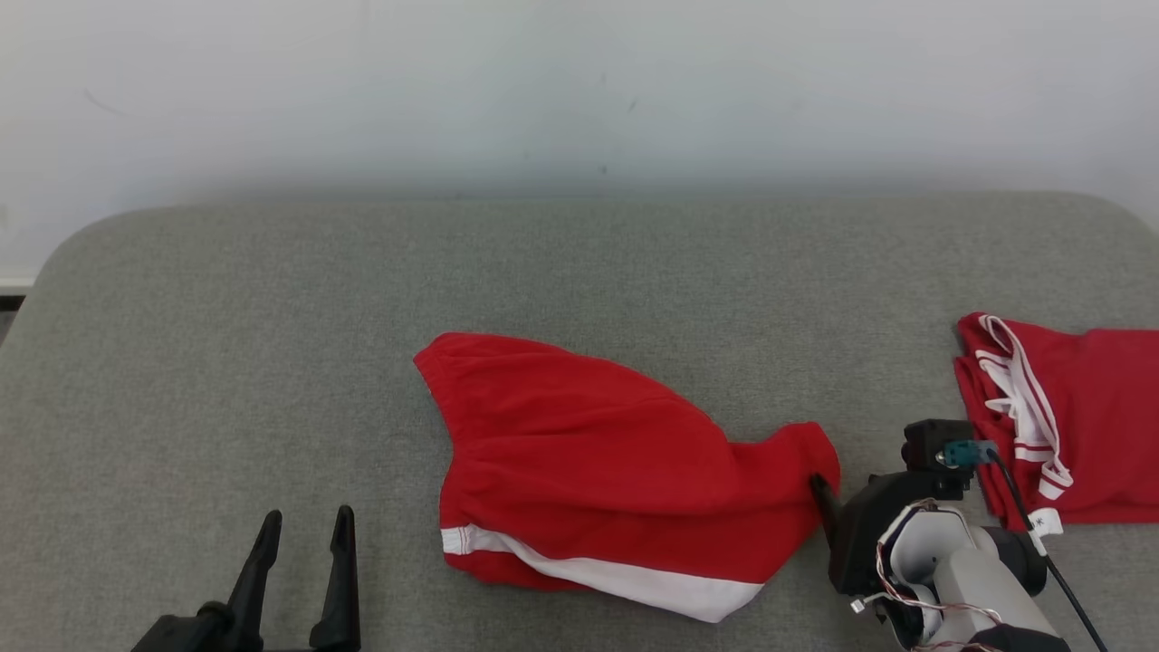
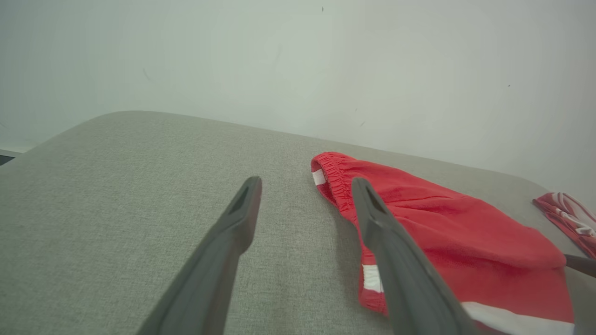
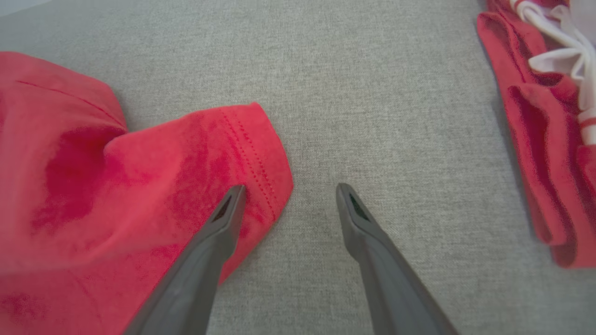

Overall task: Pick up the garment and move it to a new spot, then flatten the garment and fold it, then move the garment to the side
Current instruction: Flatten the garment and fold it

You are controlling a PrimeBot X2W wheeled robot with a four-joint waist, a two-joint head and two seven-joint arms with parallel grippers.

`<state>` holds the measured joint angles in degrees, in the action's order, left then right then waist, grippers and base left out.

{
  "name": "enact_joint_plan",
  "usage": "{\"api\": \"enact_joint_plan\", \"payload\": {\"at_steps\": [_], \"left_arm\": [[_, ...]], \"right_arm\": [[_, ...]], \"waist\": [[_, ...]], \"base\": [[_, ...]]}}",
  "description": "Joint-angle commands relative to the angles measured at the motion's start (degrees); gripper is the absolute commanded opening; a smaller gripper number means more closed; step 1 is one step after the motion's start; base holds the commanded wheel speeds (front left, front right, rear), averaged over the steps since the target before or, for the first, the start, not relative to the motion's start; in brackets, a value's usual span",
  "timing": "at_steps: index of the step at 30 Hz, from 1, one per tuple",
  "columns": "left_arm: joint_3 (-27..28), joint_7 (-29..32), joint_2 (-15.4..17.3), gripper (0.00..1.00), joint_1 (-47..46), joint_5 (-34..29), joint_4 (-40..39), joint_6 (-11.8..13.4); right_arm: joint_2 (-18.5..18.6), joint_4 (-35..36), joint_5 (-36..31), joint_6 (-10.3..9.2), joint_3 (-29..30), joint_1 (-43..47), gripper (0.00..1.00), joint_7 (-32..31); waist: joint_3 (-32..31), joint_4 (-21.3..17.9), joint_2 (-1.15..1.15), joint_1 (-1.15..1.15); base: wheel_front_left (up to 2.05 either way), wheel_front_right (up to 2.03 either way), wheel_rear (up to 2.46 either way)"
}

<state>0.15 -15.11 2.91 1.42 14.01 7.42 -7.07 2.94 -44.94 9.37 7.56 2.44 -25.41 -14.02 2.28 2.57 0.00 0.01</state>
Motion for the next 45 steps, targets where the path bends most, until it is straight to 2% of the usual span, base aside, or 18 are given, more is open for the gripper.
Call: {"api": "enact_joint_plan", "payload": {"at_steps": [1, 4, 5, 6, 13, 18, 23, 31, 35, 39, 45], "left_arm": [[0.0, 0.0, 0.0, 1.00, -0.9, -0.1, -0.2, -0.2], [-0.1, 0.0, 0.0, 1.00, -1.5, -0.1, -0.1, -0.3], [-0.2, 0.0, 0.0, 1.00, -1.6, -0.2, -0.1, -0.3], [-0.2, 0.0, 0.0, 1.00, -1.8, -0.2, 0.0, -0.3], [0.1, 0.0, 0.0, 1.00, -1.1, 0.0, 0.7, -0.3], [0.8, 0.0, 0.0, 1.00, 0.4, 0.2, 0.9, -0.3], [1.6, 0.0, 0.0, 1.00, 1.5, 0.5, 0.3, -0.3], [1.8, 0.0, 0.0, 1.00, 1.7, 0.7, -0.1, -0.3], [1.5, 0.0, 0.0, 1.00, 0.8, 0.7, -0.1, -0.3], [1.5, 0.0, 0.0, 1.00, -0.4, 0.7, -0.3, -0.3], [0.6, 0.0, 0.0, 1.00, -2.6, 0.4, -0.6, -0.3]], "right_arm": [[0.1, -1.6, -0.7, -0.16, -0.3, -1.6, 1.00, 0.2], [0.5, -4.0, -1.2, -0.16, -1.6, -3.5, 1.00, 0.6], [0.7, -4.4, -1.4, -0.16, -2.3, -4.1, 0.63, 1.0], [0.8, -4.8, -1.3, -0.16, -2.8, -4.5, 0.00, 1.6], [1.5, -4.6, -0.7, -0.16, -5.3, -3.9, 0.00, 6.4], [1.8, -0.1, 0.9, -0.16, -6.2, -1.2, 0.00, 8.1], [1.5, 10.9, 3.4, -0.16, -5.3, 3.9, 0.00, 6.8], [0.2, 34.8, 3.1, -0.16, -1.9, 13.7, 0.00, -1.0], [0.0, 41.4, 2.3, -0.16, -0.9, 16.2, 0.00, -5.3], [-0.1, 38.6, 0.2, -0.16, -0.3, 14.1, 0.00, -7.7], [-0.1, 24.2, -2.2, -0.16, 3.5, 4.6, 0.00, -4.6]], "waist": [[1.4, 0.9, 0.00, -0.01], [2.1, 1.3, 0.00, -0.01], [2.3, 1.4, 0.00, -0.01], [2.4, 1.5, 0.00, -0.01], [1.1, 1.0, 0.00, -0.01], [-1.0, -0.2, 0.00, -0.01], [-2.3, -1.5, 0.00, -0.01], [-2.2, -2.1, 0.00, -0.01], [-1.3, -1.8, 0.00, -0.01], [0.3, -1.5, 0.00, -0.01], [3.1, 0.2, 0.00, -0.01]], "base": [[0.00, 0.00, 0.00], [0.00, 0.00, 0.00], [0.00, 0.00, 0.00], [0.00, 0.00, 0.00], [0.00, 0.00, 0.00], [0.00, 0.00, 0.00], [0.00, 0.00, 0.00], [0.00, 0.00, 0.00], [0.00, 0.00, 0.00], [0.00, 0.00, 0.00], [0.00, 0.00, 0.00]]}}
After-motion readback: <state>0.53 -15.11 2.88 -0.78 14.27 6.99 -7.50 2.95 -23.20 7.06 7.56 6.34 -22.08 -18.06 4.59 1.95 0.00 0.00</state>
